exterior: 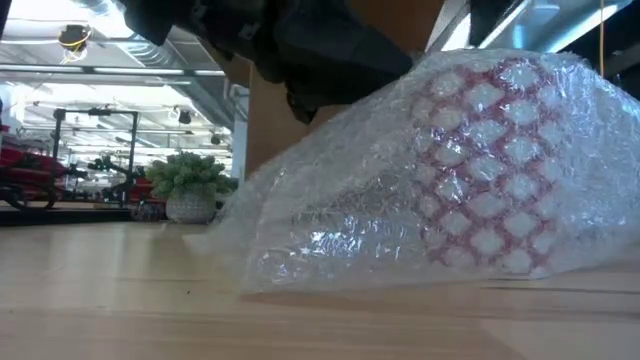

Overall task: Wrap mug
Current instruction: Wrap the red mug with bubble wrap

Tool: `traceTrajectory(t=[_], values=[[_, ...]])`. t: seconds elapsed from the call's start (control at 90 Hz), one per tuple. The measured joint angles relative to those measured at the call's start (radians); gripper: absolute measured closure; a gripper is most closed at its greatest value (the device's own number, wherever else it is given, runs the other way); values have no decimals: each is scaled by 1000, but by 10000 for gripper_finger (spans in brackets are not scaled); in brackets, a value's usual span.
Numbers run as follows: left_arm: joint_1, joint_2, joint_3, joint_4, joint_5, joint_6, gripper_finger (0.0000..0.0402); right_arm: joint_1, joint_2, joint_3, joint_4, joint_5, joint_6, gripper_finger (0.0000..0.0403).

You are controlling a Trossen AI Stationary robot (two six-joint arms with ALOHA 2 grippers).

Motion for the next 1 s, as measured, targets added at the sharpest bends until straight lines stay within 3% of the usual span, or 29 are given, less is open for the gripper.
traceTrajectory(t=[0.144,0.322,0.6,0.8,1.0], values=[[0,0,0,0,0,-12,282,66,-56,-108,-3,-10,88,166],[0,0,0,3,0,-15,282,140,-67,-290,67,-105,202,166],[0,0,0,3,0,-23,282,212,-67,-477,217,-79,340,166],[0,0,0,-4,0,-16,282,174,-58,-542,542,-38,332,166],[1,-6,0,-35,8,0,282,115,-12,-544,693,0,273,166]])
